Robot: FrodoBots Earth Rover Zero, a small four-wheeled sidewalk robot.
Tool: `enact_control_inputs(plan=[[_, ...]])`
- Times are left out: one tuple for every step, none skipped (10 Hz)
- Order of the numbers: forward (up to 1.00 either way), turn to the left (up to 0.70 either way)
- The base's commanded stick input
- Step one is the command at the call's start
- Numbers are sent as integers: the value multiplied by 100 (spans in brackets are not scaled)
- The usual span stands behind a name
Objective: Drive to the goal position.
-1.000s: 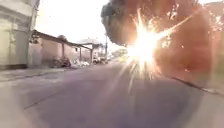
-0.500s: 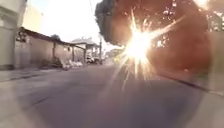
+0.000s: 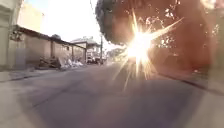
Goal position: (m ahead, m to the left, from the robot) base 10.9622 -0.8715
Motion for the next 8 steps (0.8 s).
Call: enact_control_inputs(plan=[[100, 0], [100, 0], [100, -1], [100, -7], [100, -22], [100, -37], [100, -40], [100, -13]])
